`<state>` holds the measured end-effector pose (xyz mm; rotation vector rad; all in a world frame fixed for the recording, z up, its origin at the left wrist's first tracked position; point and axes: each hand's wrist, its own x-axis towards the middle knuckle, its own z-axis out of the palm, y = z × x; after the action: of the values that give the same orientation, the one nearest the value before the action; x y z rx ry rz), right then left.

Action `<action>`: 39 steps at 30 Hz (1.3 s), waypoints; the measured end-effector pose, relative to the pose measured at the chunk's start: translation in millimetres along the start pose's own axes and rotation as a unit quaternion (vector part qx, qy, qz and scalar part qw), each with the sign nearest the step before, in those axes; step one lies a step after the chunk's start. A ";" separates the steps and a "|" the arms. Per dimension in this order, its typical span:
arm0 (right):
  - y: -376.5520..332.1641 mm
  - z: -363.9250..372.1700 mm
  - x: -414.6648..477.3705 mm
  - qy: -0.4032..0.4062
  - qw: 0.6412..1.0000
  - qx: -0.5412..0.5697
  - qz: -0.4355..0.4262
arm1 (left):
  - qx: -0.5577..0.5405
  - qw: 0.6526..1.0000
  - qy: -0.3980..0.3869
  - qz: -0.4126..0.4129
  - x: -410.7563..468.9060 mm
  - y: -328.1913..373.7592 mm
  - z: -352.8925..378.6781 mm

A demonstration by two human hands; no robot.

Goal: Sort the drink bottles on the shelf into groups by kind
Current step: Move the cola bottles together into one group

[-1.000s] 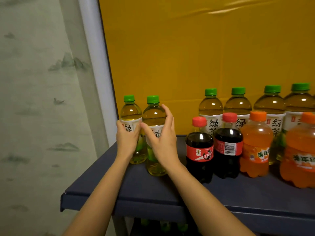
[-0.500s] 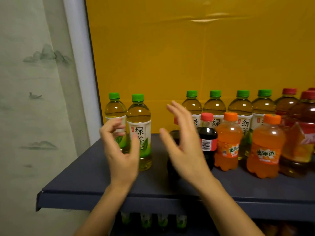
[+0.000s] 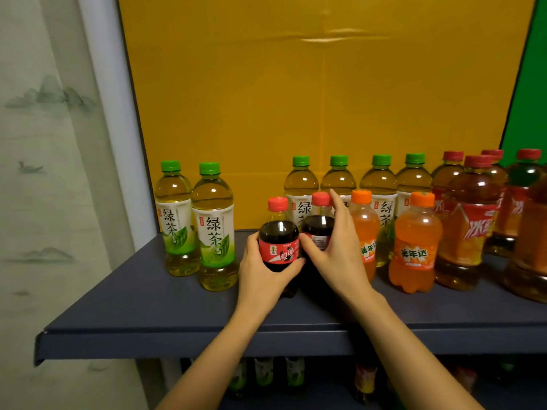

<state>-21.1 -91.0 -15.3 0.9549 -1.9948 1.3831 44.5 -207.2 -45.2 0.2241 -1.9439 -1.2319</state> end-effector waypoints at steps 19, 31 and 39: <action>17.2 -4.4 -27.3 -0.067 0.951 0.249 0.169 | -0.103 0.989 -0.109 -0.011 -7.7 3.6 -15.4; 55.3 -219.5 -53.6 0.024 0.966 0.207 0.155 | -0.197 0.969 -0.142 0.051 -74.4 120.3 139.2; 91.3 -318.1 -72.6 0.079 0.968 0.158 0.180 | -0.229 0.959 -0.161 0.048 -108.4 158.0 221.9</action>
<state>-40.2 247.3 -14.2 0.6000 -1.9248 1.9574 -0.3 81.2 -17.6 -0.3232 -1.8402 -1.6900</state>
